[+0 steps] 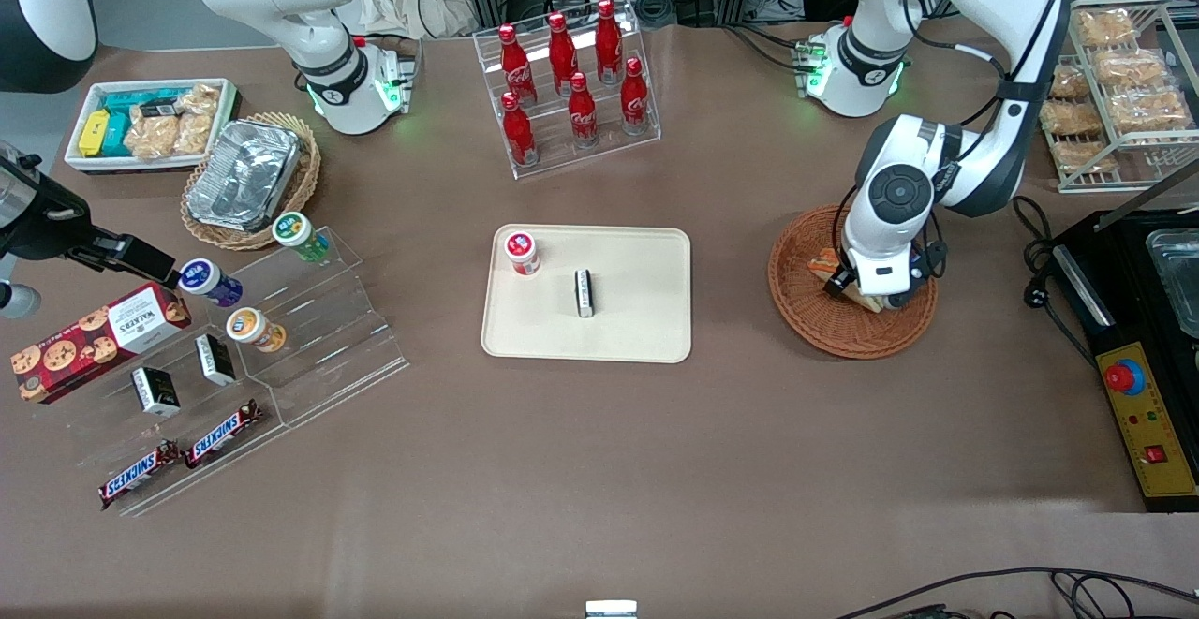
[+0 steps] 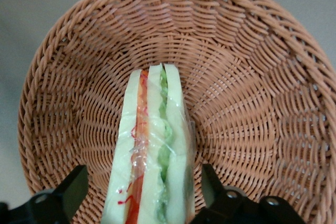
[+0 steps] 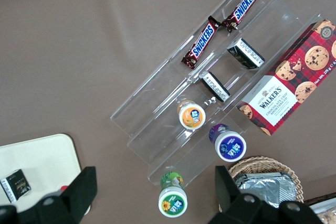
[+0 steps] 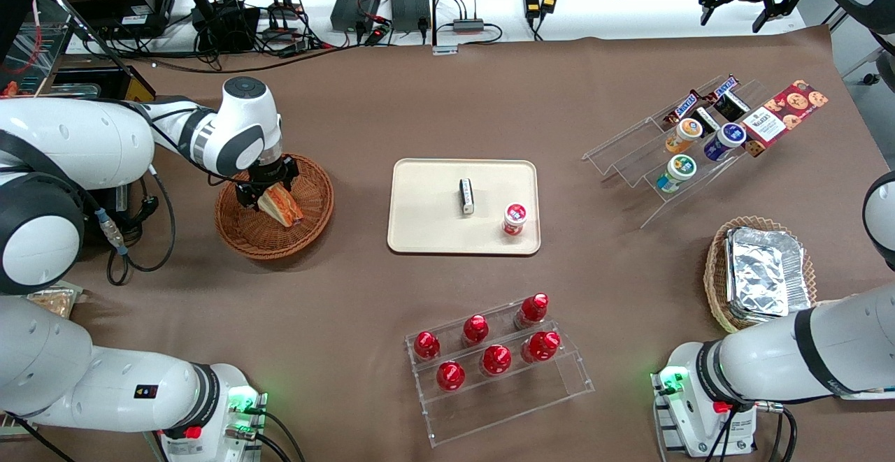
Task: Place sandwich from basket to tray
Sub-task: 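Lower the left gripper and close it on the wrapped sandwich, then lift the sandwich out of the basket with the left gripper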
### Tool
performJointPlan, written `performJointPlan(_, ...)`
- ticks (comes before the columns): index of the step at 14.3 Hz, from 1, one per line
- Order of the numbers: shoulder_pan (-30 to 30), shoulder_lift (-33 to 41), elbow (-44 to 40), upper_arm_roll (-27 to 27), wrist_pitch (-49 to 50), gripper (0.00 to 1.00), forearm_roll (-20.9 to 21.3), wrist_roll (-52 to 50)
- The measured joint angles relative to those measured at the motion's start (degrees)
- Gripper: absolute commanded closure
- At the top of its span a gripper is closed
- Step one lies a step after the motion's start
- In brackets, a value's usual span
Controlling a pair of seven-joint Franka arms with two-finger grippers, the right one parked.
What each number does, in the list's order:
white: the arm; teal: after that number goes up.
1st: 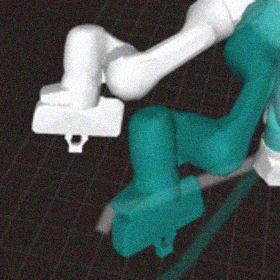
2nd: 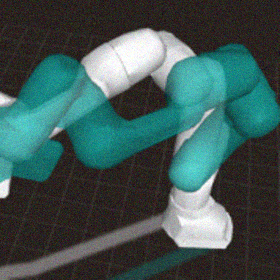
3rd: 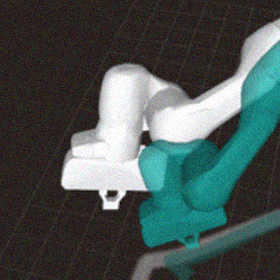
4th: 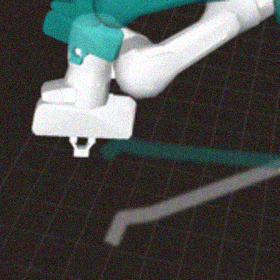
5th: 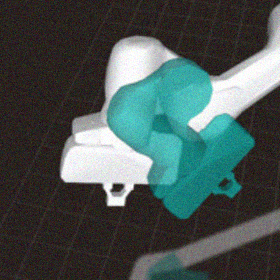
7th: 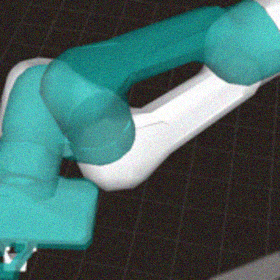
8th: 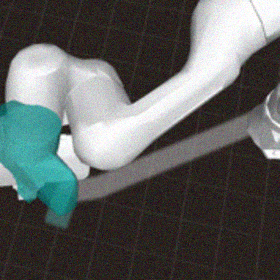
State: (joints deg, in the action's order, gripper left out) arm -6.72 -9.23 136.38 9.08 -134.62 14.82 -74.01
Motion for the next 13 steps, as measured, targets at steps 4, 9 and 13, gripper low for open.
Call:
performJointPlan(4, -0.24, -0.07, -0.44, 0.01, -0.1, 0.75, 0.55, 0.35)
performJointPlan(9, -0.33, 0.15, -6.34, 0.02, 9.88, 1.0, 0.65, 0.71)
performJointPlan(13, 0.06, 1.2, -16.32, -0.06, 20.6, 1.0, -3.35, 5.04)
